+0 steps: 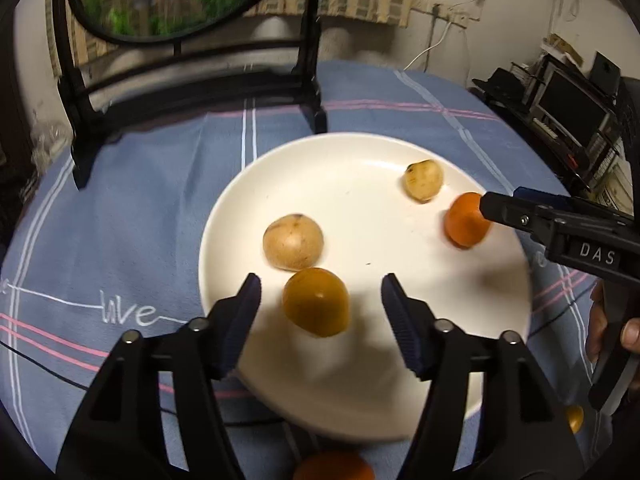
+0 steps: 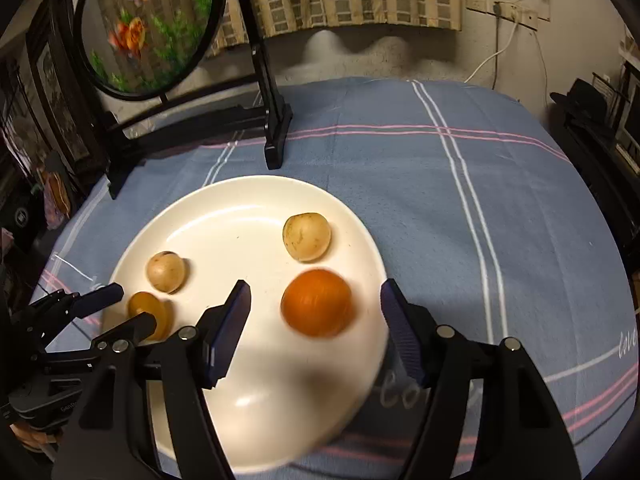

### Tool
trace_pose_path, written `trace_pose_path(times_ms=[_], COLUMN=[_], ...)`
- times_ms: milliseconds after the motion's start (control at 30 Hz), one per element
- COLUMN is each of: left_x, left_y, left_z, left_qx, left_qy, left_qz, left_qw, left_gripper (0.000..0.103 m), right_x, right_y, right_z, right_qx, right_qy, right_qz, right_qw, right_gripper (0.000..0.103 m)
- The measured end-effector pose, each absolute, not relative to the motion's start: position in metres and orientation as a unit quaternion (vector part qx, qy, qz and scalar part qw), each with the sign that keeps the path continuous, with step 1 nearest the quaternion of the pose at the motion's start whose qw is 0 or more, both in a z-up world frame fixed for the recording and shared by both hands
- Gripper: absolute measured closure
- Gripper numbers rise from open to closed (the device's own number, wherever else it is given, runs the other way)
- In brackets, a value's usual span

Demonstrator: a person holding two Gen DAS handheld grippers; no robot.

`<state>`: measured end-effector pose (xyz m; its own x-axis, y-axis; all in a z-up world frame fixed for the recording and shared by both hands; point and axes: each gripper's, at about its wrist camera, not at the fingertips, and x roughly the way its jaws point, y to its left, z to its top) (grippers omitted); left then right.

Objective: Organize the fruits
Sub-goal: 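Carry both fruits over the white plate and open both grippers to release them, then withdraw both open grippers from the plate back toward the fruit pile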

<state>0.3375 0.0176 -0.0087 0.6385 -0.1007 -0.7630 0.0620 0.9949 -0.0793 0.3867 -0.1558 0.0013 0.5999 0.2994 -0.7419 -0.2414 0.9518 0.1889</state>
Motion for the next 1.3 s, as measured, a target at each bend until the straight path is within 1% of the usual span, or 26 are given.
trace_pose_path(times_ms=[67,200,300,400,467,500,533,567,600,633,667,767,900,1000,1133,1300], left_x=[0.326,0.295,0.267,0.234,0.21,0.201,0.191,0.178,0.17,0.161,0.151,0.131,0.098,0.076,0.06,0.05], left_y=[0.017,0.019,0.023,0.025,0.026,0.027,0.028,0.029,0.03,0.032,0.032,0.035,0.035,0.032,0.031,0.029], left_z=[0.001,0.018,0.032,0.044,0.05,0.051,0.053,0.054,0.053,0.052,0.051,0.04,0.019,0.005,-0.011,-0.025], left_qx=[-0.025,-0.027,-0.027,-0.026,-0.02,-0.019,-0.02,-0.024,-0.027,-0.031,-0.033,-0.037,-0.036,-0.027,-0.046,-0.064], left_qy=[0.417,0.404,0.389,0.376,0.365,0.361,0.357,0.354,0.352,0.351,0.351,0.36,0.37,0.374,0.394,0.407], left_qz=[-0.049,-0.055,-0.06,-0.059,-0.055,-0.055,-0.055,-0.055,-0.055,-0.055,-0.055,-0.047,-0.038,-0.031,-0.043,-0.045], left_qw=[0.907,0.913,0.919,0.924,0.929,0.931,0.932,0.933,0.934,0.934,0.934,0.931,0.928,0.926,0.917,0.91], left_gripper=[0.037,0.031,0.029,0.028,0.027,0.024,0.023,0.022,0.021,0.02,0.018,0.018,0.018,0.017,0.017,0.017], right_x=[0.377,0.337,0.302,0.266,0.242,0.232,0.218,0.204,0.191,0.182,0.17,0.145,0.12,0.106,0.089,0.072], right_y=[-0.161,-0.18,-0.19,-0.197,-0.201,-0.202,-0.204,-0.206,-0.207,-0.208,-0.209,-0.211,-0.219,-0.222,-0.22,-0.209], right_z=[0.007,0.023,0.031,0.032,0.032,0.032,0.031,0.03,0.029,0.028,0.027,0.019,0.009,0.001,-0.01,-0.018], right_qx=[0.043,0.062,0.071,0.07,0.068,0.068,0.068,0.068,0.066,0.065,0.061,0.06,0.1,0.105,0.109,0.071], right_qy=[0.419,0.402,0.392,0.39,0.382,0.377,0.369,0.363,0.357,0.351,0.346,0.355,0.367,0.369,0.378,0.381], right_qz=[0.154,0.169,0.178,0.187,0.194,0.197,0.197,0.193,0.191,0.19,0.186,0.183,0.177,0.157,0.169,0.162], right_qw=[0.894,0.898,0.9,0.899,0.901,0.902,0.906,0.909,0.912,0.915,0.918,0.915,0.908,0.91,0.904,0.908], right_gripper=[0.035,0.035,0.035,0.031,0.027,0.026,0.022,0.014,0.01,0.007,0.006,0.006,0.006,0.003,0.003,0.003])
